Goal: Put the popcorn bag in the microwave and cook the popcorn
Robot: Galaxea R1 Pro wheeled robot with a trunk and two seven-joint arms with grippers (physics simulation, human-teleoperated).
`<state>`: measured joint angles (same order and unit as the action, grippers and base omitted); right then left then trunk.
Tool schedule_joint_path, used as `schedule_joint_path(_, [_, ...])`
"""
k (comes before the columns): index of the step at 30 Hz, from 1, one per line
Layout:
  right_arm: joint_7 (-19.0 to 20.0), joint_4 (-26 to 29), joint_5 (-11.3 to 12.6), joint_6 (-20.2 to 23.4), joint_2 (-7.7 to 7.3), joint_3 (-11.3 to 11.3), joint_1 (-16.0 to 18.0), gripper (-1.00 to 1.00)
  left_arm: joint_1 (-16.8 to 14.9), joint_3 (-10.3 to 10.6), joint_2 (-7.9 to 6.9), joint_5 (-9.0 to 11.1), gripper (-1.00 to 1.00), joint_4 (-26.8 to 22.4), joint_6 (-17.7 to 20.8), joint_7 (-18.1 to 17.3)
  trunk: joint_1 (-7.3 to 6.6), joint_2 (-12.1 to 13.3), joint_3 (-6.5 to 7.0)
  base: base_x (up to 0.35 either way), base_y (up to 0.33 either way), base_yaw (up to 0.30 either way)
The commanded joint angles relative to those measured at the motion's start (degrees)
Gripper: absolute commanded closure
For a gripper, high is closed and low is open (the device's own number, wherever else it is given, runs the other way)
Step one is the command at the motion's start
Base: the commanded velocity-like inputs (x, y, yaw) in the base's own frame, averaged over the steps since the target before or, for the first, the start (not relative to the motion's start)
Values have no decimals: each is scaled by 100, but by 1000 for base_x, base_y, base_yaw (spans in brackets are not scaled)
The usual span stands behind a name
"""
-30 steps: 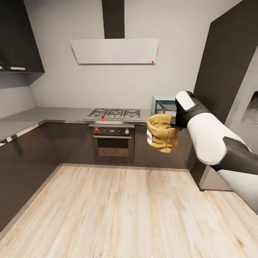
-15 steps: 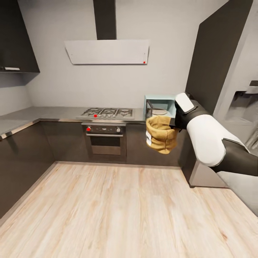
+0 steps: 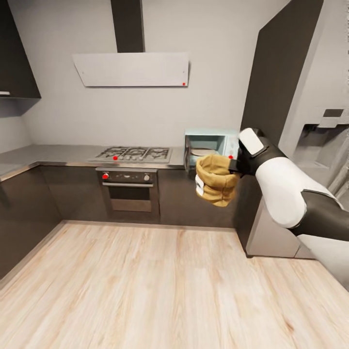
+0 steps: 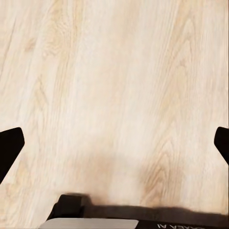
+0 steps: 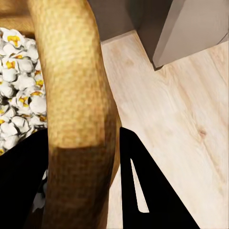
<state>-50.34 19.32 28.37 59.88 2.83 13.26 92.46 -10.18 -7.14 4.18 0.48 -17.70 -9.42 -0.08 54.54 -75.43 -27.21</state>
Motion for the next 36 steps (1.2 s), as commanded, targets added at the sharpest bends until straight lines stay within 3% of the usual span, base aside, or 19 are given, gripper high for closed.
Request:
schedule_joint_path(1, [53,10,55,12,-14,-55,-10,100,-2,-28,4,5,-100,1,-16,-1,1,-3,-6,182,-318,0])
schedule_joint_path(5, [311,14,54,12,-27,-382,-67,100,-2,-18,-23,11,-100,-2,-75,-1,1,-3,-6,68,-106,0])
schedule_joint_path(10, [450,40,47,12,-54,-546,-144,100,-2,-12,-5,10,-100,1,-95,-1,1,-3,-6,5,-8,0])
schedule_joint_path(13, [955,40,46,12,-333,-968,-155,100,-2,-7,11,10,-100,1,-96,-1,1,-3,-6,0,0,0])
schedule_joint_path(14, [1276,31,46,12,-524,-1265,-178,100,-2,-11,12,12,-100,1,-95,-1,1,-3,-6,0,0,0])
schedule_joint_path(15, [1343,32,46,12,-569,-1312,-208,100,-2,-13,14,13,-100,1,-95,-1,1,-3,-6,0,0,0])
schedule_joint_path(36, [1422,0,68,12,-599,-1310,-352,100,-34,-22,30,14,-100,-2,-69,-1,1,-3,-6,295,-3,0])
